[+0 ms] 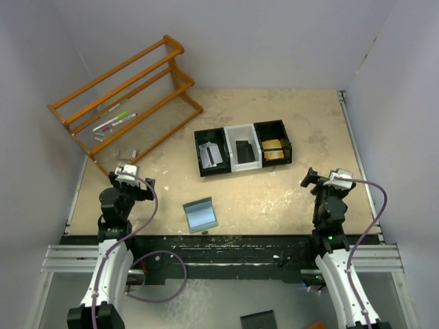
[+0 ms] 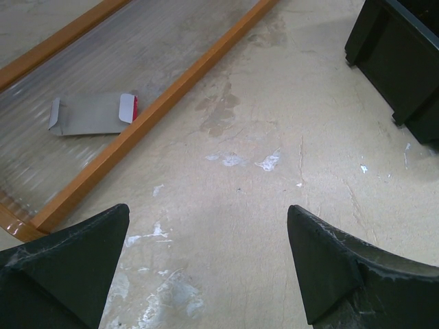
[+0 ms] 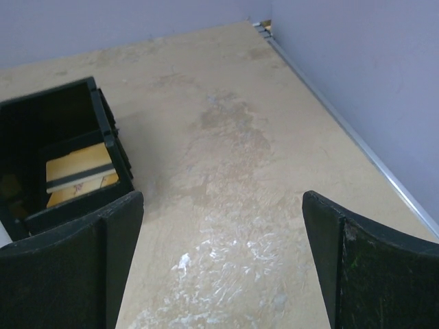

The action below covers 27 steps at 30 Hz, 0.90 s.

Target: Take the credit cards out of the card holder

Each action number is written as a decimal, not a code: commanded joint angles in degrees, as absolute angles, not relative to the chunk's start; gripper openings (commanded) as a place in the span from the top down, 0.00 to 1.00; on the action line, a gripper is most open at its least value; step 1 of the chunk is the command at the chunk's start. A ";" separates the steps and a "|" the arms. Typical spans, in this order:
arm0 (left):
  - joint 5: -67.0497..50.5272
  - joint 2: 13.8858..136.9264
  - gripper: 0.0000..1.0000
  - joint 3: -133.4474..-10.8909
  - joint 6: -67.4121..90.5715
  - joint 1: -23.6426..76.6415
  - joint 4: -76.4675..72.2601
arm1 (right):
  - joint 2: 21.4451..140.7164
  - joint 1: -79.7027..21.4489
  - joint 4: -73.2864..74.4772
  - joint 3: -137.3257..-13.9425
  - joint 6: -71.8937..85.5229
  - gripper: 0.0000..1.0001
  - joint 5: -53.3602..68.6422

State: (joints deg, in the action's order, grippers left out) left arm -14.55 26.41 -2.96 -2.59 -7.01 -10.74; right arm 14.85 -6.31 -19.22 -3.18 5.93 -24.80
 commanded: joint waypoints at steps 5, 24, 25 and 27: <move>-14.85 26.63 0.01 -3.16 -2.47 -7.21 -14.23 | 13.54 -6.15 -21.25 -1.42 3.69 0.00 -19.90; -14.85 27.45 0.01 -3.16 -2.53 -7.21 -14.75 | 17.67 -6.15 -23.57 -2.11 0.96 0.00 -9.36; -14.94 27.96 0.01 -3.23 -2.61 -7.21 -14.96 | 16.91 -6.14 -23.14 -2.04 0.90 0.00 -9.48; -14.94 28.20 0.01 -3.34 -2.64 -7.21 -15.05 | 16.63 -6.13 -23.00 -2.01 0.97 0.00 -9.58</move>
State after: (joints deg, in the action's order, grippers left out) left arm -14.52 27.49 -2.96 -2.59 -7.01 -11.53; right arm 17.78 -6.31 -20.47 -1.15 1.76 -10.44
